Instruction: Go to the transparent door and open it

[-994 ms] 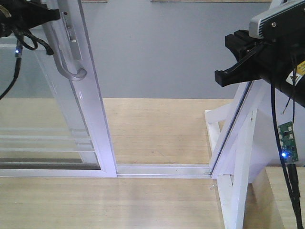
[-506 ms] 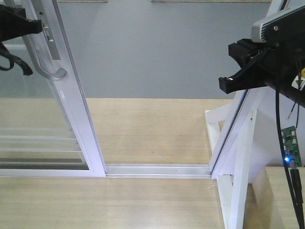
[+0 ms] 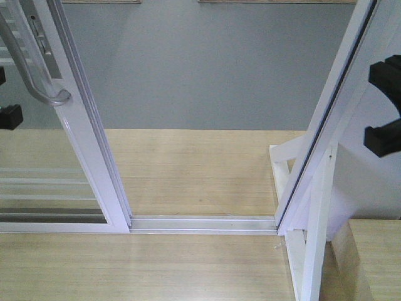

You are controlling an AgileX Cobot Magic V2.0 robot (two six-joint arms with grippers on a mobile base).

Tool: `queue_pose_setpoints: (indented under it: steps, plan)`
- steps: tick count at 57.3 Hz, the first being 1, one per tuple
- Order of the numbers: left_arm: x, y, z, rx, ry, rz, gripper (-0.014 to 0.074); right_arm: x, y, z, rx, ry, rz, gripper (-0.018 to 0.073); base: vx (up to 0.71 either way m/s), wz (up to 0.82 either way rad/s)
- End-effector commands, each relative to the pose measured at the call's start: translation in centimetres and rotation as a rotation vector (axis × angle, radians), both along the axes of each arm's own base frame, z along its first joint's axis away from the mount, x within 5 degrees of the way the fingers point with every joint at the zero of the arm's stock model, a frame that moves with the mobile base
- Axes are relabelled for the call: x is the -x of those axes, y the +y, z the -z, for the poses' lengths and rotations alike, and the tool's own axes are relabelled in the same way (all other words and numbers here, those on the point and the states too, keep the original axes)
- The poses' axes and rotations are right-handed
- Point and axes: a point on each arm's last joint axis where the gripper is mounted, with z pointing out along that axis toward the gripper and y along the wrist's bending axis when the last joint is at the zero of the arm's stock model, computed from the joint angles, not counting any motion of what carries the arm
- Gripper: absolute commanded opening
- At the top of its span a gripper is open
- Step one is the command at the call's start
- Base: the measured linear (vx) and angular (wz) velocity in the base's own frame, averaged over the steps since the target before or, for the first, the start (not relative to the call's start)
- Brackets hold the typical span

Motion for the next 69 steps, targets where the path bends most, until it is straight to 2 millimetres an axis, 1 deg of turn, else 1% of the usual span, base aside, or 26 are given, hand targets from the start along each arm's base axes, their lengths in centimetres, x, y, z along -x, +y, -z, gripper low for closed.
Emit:
queue_pose_setpoints:
  steps: [1, 7, 11, 16, 23, 30, 63, 69]
  plan:
    - [2.2, -0.1, -0.9, 0.088, -0.094, 0.022, -0.0006, 1.5, -0.6, -0.3, -0.037, -0.085, 0.001, -0.0004, 0.0, 0.0]
    - [4.6, 0.2, 0.6, 0.132, -0.1, 0.029, -0.0006, 3.4, -1.2, 2.2, -0.059, -0.081, 0.003, -0.0004, 0.0, 0.0]
    - [6.1, 0.5, 1.2, 0.161, -0.116, 0.027, -0.0006, 4.4, -1.6, 2.9, -0.071, -0.117, -0.001, -0.0004, 0.0, 0.0]
    - [7.3, 0.8, 1.8, 0.168, -0.139, 0.028, -0.0006, 5.4, -1.9, 3.0, -0.079, -0.169, -0.004, -0.0004, 0.0, 0.0]
    - [8.3, 1.0, 2.1, 0.173, -0.164, 0.029, -0.0006, 6.0, -2.1, 2.9, -0.093, -0.186, -0.003, -0.0003, 0.0, 0.0]
    - [8.6, 1.1, 2.0, 0.176, -0.175, 0.029, -0.0006, 6.0, -2.1, 3.1, -0.085, -0.159, 0.0, -0.0001, 0.0, 0.0]
    - [8.6, 1.1, 2.2, 0.171, -0.151, 0.025, -0.0006, 6.0, -2.1, 3.1, -0.085, -0.158, 0.0, 0.0, 0.0, 0.0]
    - [8.6, 1.1, 2.2, 0.132, -0.161, 0.028, -0.0006, 6.0, -2.1, 3.1, -0.085, -0.158, 0.0, 0.0, 0.0, 0.0]
